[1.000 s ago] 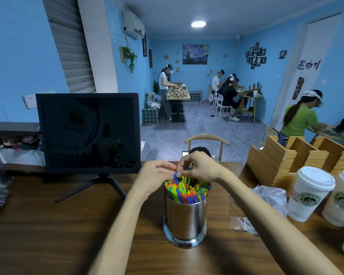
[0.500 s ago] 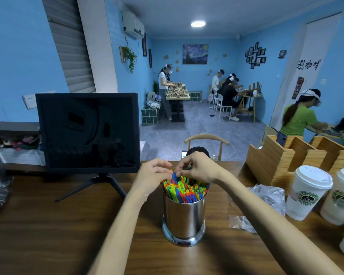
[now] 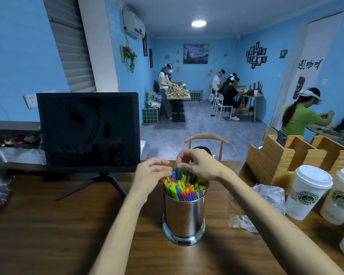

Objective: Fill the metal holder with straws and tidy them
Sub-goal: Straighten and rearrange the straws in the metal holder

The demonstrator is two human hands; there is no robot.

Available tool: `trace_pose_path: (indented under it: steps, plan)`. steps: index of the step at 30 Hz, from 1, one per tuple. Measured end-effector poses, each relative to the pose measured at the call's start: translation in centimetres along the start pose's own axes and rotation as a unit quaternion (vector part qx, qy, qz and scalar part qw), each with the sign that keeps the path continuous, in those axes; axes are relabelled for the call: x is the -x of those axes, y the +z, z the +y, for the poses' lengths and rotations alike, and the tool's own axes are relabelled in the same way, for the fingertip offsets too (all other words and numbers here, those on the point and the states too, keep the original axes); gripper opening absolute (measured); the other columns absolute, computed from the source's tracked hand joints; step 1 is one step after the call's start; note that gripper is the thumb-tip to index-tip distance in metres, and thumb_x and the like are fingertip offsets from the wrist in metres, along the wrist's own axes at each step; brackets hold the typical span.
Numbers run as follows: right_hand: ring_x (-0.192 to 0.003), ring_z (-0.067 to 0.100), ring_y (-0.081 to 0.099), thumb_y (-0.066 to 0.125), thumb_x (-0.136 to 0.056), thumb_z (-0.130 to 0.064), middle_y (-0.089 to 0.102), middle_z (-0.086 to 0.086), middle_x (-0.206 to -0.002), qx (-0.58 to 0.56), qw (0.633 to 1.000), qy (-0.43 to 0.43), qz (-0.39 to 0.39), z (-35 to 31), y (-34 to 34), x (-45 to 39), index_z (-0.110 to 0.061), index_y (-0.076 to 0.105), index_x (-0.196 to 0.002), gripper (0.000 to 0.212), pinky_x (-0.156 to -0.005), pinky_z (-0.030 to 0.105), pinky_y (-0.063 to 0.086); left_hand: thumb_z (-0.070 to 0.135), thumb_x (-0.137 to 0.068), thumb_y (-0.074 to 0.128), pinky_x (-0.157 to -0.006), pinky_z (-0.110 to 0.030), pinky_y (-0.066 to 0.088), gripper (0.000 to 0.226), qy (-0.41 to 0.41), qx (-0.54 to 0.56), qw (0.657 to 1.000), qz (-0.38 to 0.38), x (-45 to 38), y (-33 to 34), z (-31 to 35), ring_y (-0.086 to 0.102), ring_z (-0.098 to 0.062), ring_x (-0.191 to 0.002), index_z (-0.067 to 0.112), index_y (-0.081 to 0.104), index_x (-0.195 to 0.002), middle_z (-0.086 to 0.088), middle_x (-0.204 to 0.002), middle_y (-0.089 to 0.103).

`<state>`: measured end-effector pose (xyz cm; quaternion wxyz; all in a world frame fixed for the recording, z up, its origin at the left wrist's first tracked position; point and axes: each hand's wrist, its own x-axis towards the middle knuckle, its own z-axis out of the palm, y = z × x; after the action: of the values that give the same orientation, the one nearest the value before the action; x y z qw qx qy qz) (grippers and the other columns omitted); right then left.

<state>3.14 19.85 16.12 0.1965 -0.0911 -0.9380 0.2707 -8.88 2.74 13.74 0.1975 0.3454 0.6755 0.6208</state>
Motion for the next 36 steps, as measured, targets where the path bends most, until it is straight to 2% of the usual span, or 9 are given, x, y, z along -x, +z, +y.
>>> trace_pose_path:
  steps: [6,10,14,18,22,24,29,32,36]
  plan:
    - [-0.071,-0.002,0.064,0.079,-0.088,-0.033,0.07,-0.011,-0.075,-0.035,0.999,0.0,-0.003,-1.8,-1.2,-0.3,-0.016,0.071,-0.088,0.019,-0.068,0.014,0.046,0.002,-0.08,0.081,-0.079,-0.025,0.06,0.025,0.066,0.063,0.995,0.046,-0.5,0.3,1.6,0.076,-0.014,-0.086,0.017,0.075,-0.099,0.001,-0.086,0.079]
    - [-0.075,0.008,0.072,0.079,-0.089,-0.023,0.077,0.001,-0.08,-0.109,0.994,0.025,0.014,-2.2,-0.8,-0.5,-0.011,0.07,-0.093,0.016,-0.076,0.029,0.059,-0.005,-0.082,0.078,-0.078,-0.022,0.059,0.025,0.117,0.08,0.989,0.045,-0.6,0.9,2.5,0.076,-0.013,-0.088,0.015,0.074,-0.097,0.0,-0.089,0.079]
    - [-0.07,0.015,0.074,0.081,-0.087,-0.011,0.078,0.011,-0.078,-0.195,0.979,0.038,0.048,-2.7,-0.3,0.0,-0.007,0.064,-0.096,0.02,-0.079,0.038,0.062,-0.004,-0.081,0.079,-0.08,-0.03,0.06,0.026,0.157,0.076,0.983,0.055,-0.9,1.2,2.8,0.075,-0.018,-0.091,0.019,0.075,-0.092,-0.002,-0.095,0.078]
    - [-0.074,0.025,0.076,0.084,-0.083,-0.011,0.078,0.011,-0.077,-0.223,0.972,0.03,0.067,-2.9,-0.1,0.4,-0.009,0.061,-0.097,0.027,-0.078,0.04,0.06,-0.004,-0.079,0.081,-0.082,-0.042,0.061,0.024,0.131,0.105,0.984,0.06,-1.2,1.5,2.5,0.074,-0.023,-0.09,0.016,0.076,-0.09,0.001,-0.093,0.076]
    - [-0.079,0.025,0.077,0.082,-0.084,-0.009,0.079,0.008,-0.08,-0.204,0.975,0.013,0.088,-2.9,0.1,0.7,-0.006,0.059,-0.099,0.028,-0.074,0.028,0.058,-0.008,-0.077,0.08,-0.078,-0.03,0.059,0.024,0.113,0.143,0.982,0.057,-0.9,1.8,2.1,0.074,-0.015,-0.085,0.009,0.074,-0.093,0.005,-0.086,0.077]
    - [-0.081,0.031,0.076,0.081,-0.086,-0.006,0.079,0.01,-0.082,-0.221,0.971,0.012,0.093,-2.6,0.3,0.8,-0.005,0.058,-0.1,0.027,-0.076,0.032,0.059,-0.007,-0.078,0.08,-0.077,-0.024,0.058,0.025,0.113,0.151,0.98,0.058,-0.7,1.9,2.0,0.074,-0.013,-0.086,0.011,0.075,-0.095,0.0,-0.088,0.078]
    - [-0.082,0.026,0.076,0.078,-0.088,-0.007,0.079,0.012,-0.085,-0.253,0.964,0.013,0.08,-2.1,0.1,1.1,-0.008,0.051,-0.104,0.032,-0.077,0.036,0.06,0.004,-0.089,0.074,-0.08,-0.021,0.057,0.024,0.153,0.046,0.987,0.034,-0.4,1.3,0.9,0.073,-0.011,-0.094,0.024,0.076,-0.102,0.008,-0.096,0.078]
    - [-0.086,0.029,0.077,0.077,-0.089,-0.008,0.079,0.014,-0.087,-0.245,0.967,0.007,0.069,-2.2,-0.2,1.0,-0.006,0.044,-0.108,0.039,-0.081,0.041,0.061,0.007,-0.096,0.067,-0.079,-0.021,0.058,0.029,0.192,-0.042,0.981,0.012,-0.4,1.2,0.8,0.071,-0.01,-0.093,0.026,0.074,-0.116,0.007,-0.106,0.074]
    - [-0.085,0.031,0.076,0.077,-0.09,-0.009,0.078,0.016,-0.087,-0.259,0.964,0.004,0.06,-2.2,-0.5,1.0,-0.004,0.038,-0.11,0.044,-0.077,0.037,0.059,0.01,-0.096,0.066,-0.071,-0.014,0.055,0.028,0.229,-0.121,0.966,0.022,-0.1,0.9,1.5,0.068,-0.006,-0.086,0.027,0.074,-0.117,0.006,-0.106,0.071]
